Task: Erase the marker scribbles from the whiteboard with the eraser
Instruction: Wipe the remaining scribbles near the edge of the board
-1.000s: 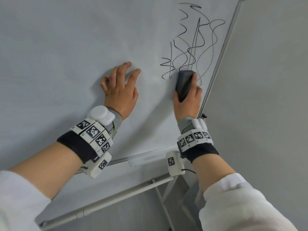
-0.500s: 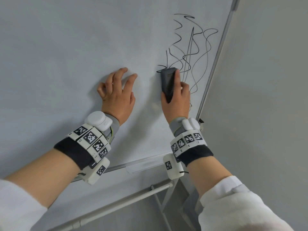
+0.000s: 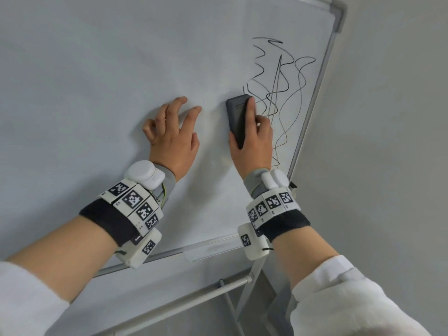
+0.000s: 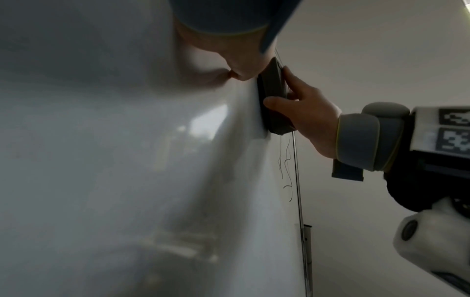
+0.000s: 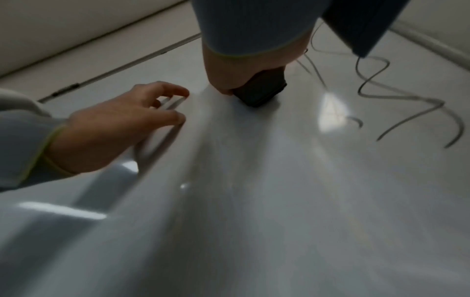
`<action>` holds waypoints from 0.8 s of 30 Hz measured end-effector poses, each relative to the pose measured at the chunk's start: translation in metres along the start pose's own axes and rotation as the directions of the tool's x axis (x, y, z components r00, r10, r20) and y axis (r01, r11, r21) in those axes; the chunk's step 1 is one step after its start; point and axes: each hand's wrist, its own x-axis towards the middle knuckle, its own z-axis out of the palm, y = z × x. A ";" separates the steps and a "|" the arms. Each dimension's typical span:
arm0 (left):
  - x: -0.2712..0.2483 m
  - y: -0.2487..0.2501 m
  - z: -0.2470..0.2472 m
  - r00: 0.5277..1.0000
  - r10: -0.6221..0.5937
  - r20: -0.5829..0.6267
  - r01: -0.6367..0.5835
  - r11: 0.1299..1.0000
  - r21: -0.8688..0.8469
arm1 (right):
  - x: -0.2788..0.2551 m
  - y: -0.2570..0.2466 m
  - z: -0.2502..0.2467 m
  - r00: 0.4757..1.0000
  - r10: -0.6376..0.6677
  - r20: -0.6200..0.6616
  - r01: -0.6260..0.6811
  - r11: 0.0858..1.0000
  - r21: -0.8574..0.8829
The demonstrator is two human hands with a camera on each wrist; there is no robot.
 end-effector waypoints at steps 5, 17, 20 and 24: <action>0.006 0.000 -0.001 1.000 -0.009 -0.011 0.008 1.000 -0.006 | 0.021 0.027 -0.017 0.955 0.286 -0.072 -0.284 0.958 0.042; 0.018 0.007 -0.005 1.000 -0.010 -0.021 0.009 0.999 -0.037 | 0.014 -0.013 -0.007 0.999 -0.034 -0.012 0.034 0.999 -0.003; 0.021 0.003 -0.008 1.000 -0.021 -0.007 0.021 0.999 -0.041 | 0.026 0.007 -0.020 0.984 0.178 -0.014 -0.178 0.983 0.038; 0.022 0.003 -0.009 0.999 -0.009 -0.040 0.008 1.000 -0.026 | 0.031 0.005 -0.023 0.971 0.232 -0.061 -0.226 0.970 0.085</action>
